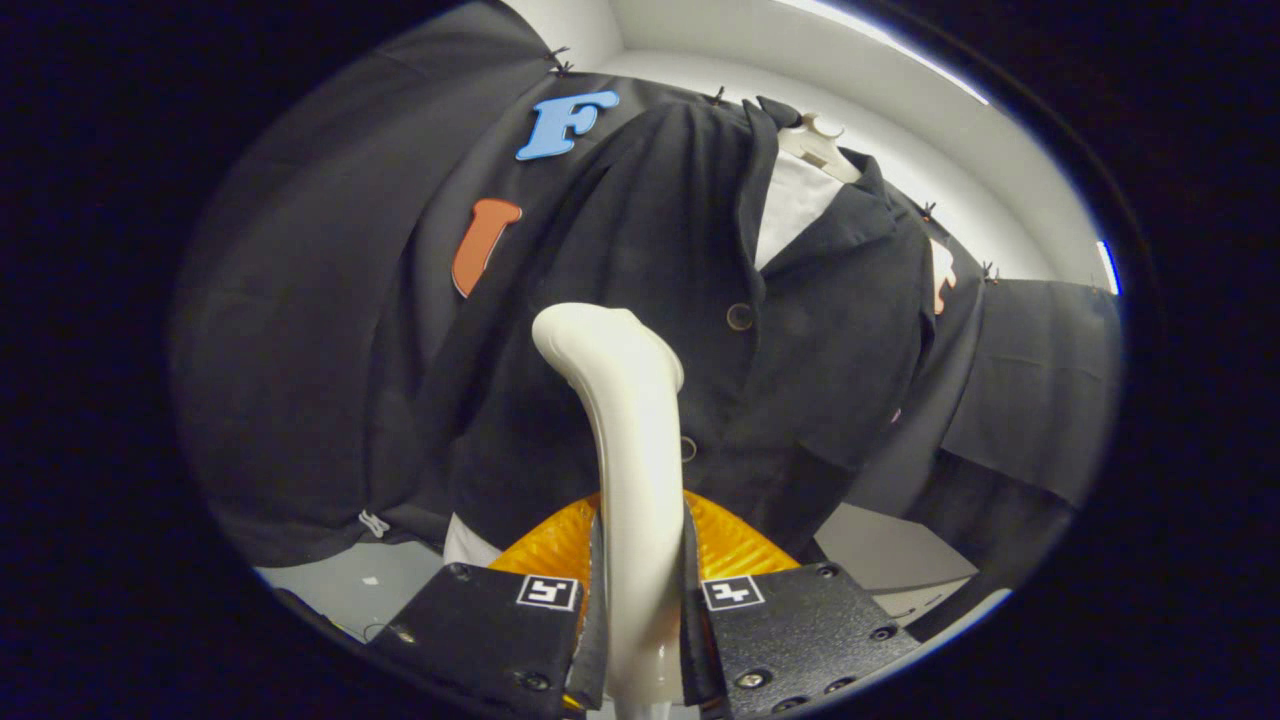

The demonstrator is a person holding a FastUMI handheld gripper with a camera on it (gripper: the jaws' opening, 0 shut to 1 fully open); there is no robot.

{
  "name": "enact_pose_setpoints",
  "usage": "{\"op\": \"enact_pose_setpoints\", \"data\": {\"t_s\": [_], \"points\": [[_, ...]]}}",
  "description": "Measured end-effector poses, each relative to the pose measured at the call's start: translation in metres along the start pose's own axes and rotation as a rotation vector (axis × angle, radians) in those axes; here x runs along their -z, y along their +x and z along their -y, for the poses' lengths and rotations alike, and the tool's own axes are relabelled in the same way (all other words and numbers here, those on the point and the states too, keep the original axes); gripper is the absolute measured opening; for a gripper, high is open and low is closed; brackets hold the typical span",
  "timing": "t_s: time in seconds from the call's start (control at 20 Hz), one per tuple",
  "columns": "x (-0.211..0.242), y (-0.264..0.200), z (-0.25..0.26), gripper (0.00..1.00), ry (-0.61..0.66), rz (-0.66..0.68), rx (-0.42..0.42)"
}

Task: Iron the clothes twice with a garment steamer, once on the left side and once on the right side.

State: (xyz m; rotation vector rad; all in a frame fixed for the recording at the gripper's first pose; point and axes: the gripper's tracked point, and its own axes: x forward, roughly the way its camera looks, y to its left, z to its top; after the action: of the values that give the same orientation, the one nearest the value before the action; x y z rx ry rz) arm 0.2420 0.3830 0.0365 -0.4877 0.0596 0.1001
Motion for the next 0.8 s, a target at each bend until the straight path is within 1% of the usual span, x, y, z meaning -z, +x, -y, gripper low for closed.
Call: {"op": "enact_pose_setpoints", "data": {"t_s": [0.1, 0.35, 0.65, 0.8], "points": [[0.022, -0.005, -0.012, 0.32, -0.010, -0.031, -0.020], [0.062, -0.009, -0.026, 0.32, -0.032, -0.097, -0.049], [0.109, -0.014, -0.044, 0.32, -0.040, -0.189, -0.104], [0.128, -0.015, -0.050, 0.32, -0.024, -0.233, -0.135]]}}
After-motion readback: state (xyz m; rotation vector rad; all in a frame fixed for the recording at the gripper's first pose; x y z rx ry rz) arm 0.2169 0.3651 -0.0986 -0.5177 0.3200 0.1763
